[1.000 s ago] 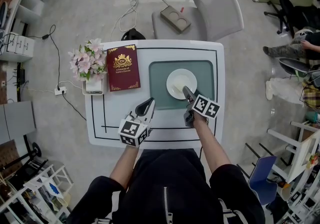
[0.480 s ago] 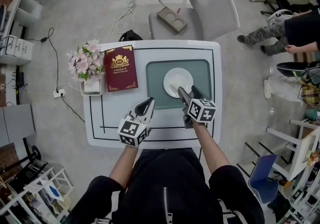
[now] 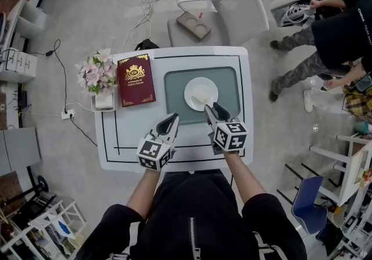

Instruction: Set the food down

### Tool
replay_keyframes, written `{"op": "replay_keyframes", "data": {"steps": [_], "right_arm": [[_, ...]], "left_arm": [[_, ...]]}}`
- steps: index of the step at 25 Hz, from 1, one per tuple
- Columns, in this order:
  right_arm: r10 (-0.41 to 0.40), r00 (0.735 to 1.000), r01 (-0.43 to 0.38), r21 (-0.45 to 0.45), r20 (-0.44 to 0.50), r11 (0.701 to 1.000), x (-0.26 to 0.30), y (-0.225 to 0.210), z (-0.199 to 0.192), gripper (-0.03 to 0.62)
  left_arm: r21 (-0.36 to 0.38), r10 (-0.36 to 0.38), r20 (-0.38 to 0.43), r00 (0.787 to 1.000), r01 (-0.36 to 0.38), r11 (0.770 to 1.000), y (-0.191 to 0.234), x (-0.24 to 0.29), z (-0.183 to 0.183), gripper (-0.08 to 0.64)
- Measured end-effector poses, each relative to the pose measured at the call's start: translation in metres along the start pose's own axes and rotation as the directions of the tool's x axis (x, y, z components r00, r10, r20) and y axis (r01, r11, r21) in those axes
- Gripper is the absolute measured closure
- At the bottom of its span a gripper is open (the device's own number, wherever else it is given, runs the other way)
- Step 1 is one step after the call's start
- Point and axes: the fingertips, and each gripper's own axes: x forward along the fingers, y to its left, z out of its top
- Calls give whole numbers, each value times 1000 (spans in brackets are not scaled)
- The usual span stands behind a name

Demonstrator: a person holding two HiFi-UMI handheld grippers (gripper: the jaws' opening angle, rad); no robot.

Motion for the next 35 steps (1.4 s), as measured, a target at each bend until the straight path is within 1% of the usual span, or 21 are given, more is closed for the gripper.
{"op": "replay_keyframes", "data": {"steps": [4,6,7,14,19,35], "right_arm": [[6,1000,-5,-40,21,999,-18,5,0,528],[4,1000,-2,-63,30,998,-27,9,1,557],[5,999,-2,-74,36,997,-32,11,1,562],[31,993,-15,-144,112,990,-70,36,9,580],[37,984,-3,-194,176,981,-92,50,15,583],[39,983,-1,-210,179,978,-109,55,10,584]], "left_arm": [[13,-2,9,1000,2,1000,-10,-3,3,545],[19,-3,15,1000,2,1000,-14,-4,5,545],[22,-2,18,1000,2,1000,-16,-5,6,545],[33,-4,35,999,3,999,-32,-10,8,545],[43,-10,38,999,8,999,-42,-13,8,545],[57,-25,36,999,23,998,-57,-20,8,545]]}}
